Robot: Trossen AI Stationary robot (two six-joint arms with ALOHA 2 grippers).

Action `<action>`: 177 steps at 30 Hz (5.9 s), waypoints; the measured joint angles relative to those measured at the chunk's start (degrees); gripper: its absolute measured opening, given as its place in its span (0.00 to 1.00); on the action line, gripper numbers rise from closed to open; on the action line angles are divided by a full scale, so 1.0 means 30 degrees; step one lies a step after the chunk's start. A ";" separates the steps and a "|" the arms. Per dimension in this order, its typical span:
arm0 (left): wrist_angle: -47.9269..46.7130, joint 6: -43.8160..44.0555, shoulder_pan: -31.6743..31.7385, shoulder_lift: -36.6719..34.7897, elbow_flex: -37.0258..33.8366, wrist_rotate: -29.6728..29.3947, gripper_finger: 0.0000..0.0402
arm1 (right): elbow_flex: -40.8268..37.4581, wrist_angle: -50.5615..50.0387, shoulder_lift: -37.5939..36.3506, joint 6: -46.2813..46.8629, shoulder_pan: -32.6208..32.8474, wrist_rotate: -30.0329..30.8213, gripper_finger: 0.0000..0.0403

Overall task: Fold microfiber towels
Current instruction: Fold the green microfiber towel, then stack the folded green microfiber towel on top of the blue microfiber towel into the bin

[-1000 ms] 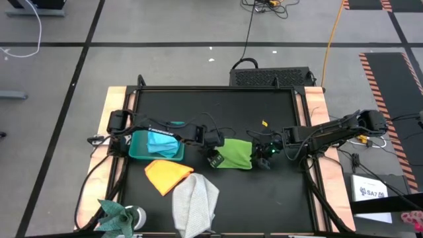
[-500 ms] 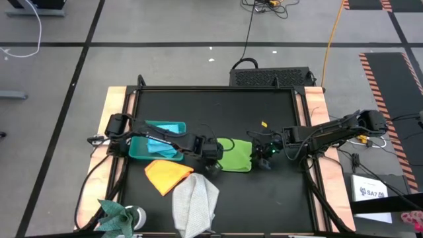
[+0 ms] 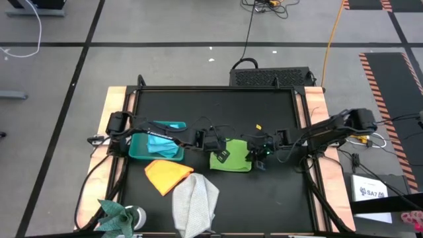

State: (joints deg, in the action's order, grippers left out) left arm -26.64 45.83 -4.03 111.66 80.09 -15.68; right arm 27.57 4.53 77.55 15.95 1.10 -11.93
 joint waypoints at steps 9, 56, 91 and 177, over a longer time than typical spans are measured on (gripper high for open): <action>-0.0086 -0.0343 -0.0001 0.0000 0.0000 0.0013 0.41 | 0.0027 -0.0900 0.0481 -0.1863 -0.0120 0.1892 0.07; -0.0064 -0.2460 0.1372 -0.0007 0.0000 0.0107 0.41 | 0.0969 -0.1603 0.0470 -0.5539 -0.4705 0.5467 0.09; 0.0071 -0.5408 0.4887 0.0327 0.0034 0.4725 0.54 | 0.1537 -0.2062 -0.4398 -0.2536 -0.4750 0.3027 0.09; 0.1124 -0.6941 0.5169 0.2747 -0.0015 1.0009 0.03 | 0.6309 -0.8713 -0.3327 -0.5421 -0.8983 0.1621 0.29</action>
State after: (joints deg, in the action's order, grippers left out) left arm -23.27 25.01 11.48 119.90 80.05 14.35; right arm 46.50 -21.61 67.57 -0.32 -25.85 -7.07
